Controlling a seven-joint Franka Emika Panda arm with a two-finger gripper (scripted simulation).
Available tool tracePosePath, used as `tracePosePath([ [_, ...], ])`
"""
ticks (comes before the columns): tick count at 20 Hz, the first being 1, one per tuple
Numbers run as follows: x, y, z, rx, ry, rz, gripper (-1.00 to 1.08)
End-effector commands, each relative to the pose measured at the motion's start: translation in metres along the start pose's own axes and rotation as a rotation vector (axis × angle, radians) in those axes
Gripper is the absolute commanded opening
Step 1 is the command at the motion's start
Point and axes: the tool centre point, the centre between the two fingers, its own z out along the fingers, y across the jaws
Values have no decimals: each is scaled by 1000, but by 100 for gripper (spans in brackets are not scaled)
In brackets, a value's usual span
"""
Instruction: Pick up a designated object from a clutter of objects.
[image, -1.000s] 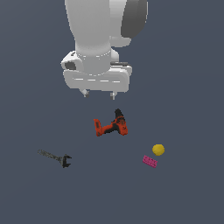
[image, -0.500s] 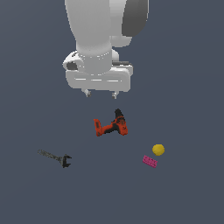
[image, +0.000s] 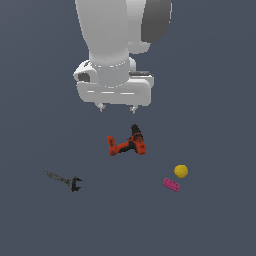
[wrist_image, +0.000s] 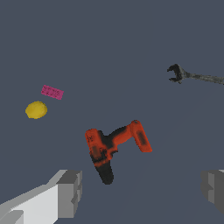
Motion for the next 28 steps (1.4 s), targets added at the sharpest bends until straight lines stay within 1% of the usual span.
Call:
tracePosePath([
  [1,4,-6,5,-1,-1,2,100],
  [6,18,-27,22,-5,-2,12,100],
  [11,36,-61,50,-11,-2,26,100],
  [16,53,-108,90,-20,-1,44,100],
  [20,61,-148,127,-27,1,58,100],
  [24,64,-188,165,-34,4,71,100],
  [28,63,-221,199,-40,7,82,100],
])
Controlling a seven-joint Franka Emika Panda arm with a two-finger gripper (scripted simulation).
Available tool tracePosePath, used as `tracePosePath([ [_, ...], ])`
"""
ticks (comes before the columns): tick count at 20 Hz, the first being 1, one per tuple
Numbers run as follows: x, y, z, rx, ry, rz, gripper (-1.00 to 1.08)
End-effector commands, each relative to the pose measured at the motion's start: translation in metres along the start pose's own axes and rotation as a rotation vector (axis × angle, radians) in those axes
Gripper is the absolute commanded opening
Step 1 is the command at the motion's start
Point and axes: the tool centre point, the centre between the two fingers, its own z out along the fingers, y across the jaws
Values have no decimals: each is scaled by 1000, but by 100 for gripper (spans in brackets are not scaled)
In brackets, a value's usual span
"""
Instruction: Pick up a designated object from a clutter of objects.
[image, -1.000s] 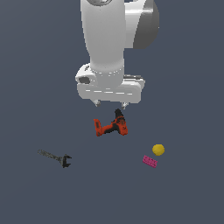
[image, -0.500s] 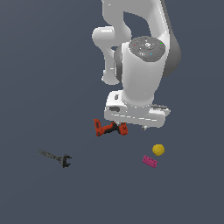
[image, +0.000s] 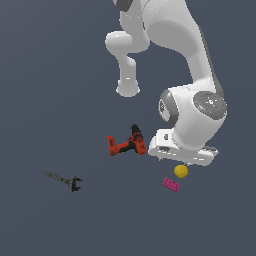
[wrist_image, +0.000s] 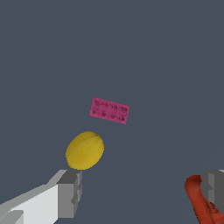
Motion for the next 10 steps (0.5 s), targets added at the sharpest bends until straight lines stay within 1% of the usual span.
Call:
tracePosePath([
  [1,-3,-20,19,-3,3,8,100],
  [5,-9,-43,42,-6,6,14,100],
  [10,-14,-59,59,-9,8,19,100],
])
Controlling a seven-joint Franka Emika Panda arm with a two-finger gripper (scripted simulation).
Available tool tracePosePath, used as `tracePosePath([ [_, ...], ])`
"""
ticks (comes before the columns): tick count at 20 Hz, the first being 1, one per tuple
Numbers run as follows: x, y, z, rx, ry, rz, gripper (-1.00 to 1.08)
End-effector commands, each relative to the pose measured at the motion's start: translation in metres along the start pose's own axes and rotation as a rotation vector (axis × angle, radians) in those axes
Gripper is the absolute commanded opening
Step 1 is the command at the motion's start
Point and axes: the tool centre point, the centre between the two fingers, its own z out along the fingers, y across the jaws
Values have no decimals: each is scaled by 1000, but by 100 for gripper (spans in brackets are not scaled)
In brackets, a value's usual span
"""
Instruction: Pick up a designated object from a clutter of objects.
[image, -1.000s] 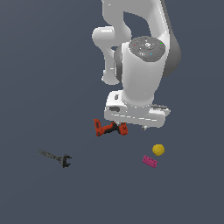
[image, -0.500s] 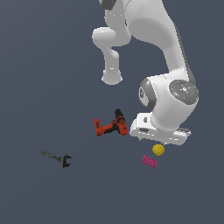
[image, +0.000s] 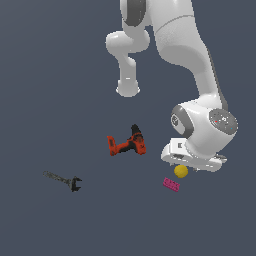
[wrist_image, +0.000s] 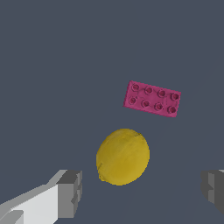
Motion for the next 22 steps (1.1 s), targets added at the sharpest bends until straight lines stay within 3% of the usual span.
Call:
tracePosePath([
  [1,-2,-6,6,0,2,3,100],
  [8,-3,-7,11,-1,1,2,100],
  [22,-3,-8,59,-1,2,4,100],
])
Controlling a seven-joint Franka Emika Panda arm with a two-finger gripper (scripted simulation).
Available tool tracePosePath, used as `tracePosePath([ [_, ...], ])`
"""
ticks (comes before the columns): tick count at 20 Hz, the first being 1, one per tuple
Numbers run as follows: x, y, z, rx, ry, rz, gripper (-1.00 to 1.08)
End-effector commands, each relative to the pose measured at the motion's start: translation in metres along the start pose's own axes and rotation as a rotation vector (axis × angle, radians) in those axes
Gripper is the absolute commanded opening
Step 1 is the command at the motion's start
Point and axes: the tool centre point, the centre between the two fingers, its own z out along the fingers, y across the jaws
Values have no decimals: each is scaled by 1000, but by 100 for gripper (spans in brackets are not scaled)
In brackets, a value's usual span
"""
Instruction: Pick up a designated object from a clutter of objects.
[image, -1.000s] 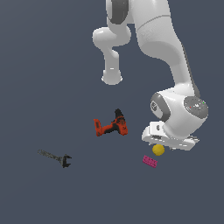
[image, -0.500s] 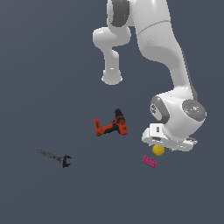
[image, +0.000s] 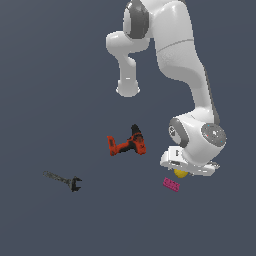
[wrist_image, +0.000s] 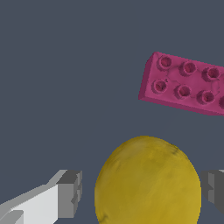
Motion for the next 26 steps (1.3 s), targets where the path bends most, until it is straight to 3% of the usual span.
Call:
tracePosePath([
  [1,1,-1,1,1,2,0,100],
  [2,1,-1,1,1,2,0,-100],
  [16,1,3,-2,1,2,0,-100],
  [26,2,40,-32,1,1,0,-100],
])
